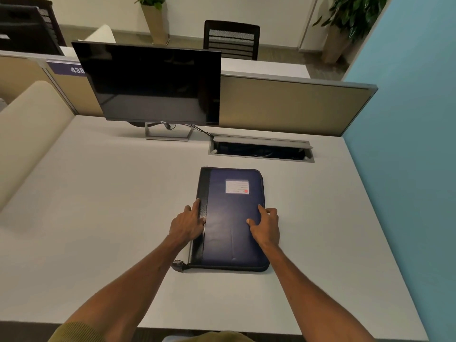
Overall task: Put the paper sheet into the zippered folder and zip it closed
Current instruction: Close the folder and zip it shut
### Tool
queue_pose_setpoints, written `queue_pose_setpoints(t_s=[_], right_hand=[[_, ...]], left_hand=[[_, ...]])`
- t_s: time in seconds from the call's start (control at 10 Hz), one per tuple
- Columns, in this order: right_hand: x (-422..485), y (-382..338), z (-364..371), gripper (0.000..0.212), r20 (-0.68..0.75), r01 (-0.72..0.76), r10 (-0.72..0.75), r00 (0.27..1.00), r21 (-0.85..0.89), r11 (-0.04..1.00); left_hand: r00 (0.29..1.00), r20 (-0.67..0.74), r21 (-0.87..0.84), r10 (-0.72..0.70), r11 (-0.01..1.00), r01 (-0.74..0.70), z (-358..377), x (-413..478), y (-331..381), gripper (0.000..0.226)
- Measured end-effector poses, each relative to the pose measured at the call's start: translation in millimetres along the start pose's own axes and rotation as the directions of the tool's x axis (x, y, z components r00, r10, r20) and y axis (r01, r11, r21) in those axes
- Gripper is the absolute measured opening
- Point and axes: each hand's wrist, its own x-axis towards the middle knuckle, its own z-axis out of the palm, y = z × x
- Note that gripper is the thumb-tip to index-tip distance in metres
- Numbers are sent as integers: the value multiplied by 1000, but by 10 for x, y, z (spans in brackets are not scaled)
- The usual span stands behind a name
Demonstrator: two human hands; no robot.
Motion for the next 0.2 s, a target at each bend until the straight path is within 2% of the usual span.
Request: queue_pose_setpoints(t_s=[0.1, 0.2], right_hand=[[3, 4, -52, 73, 9, 101, -102, 995, -295, 950], [5, -42, -128, 73, -9, 220, -254, 967, -471, 854]], left_hand=[[995, -104, 165, 0, 986, 17, -50, -21, 57, 74], [973, -194, 322, 122, 945, -54, -192, 21, 261, 77]])
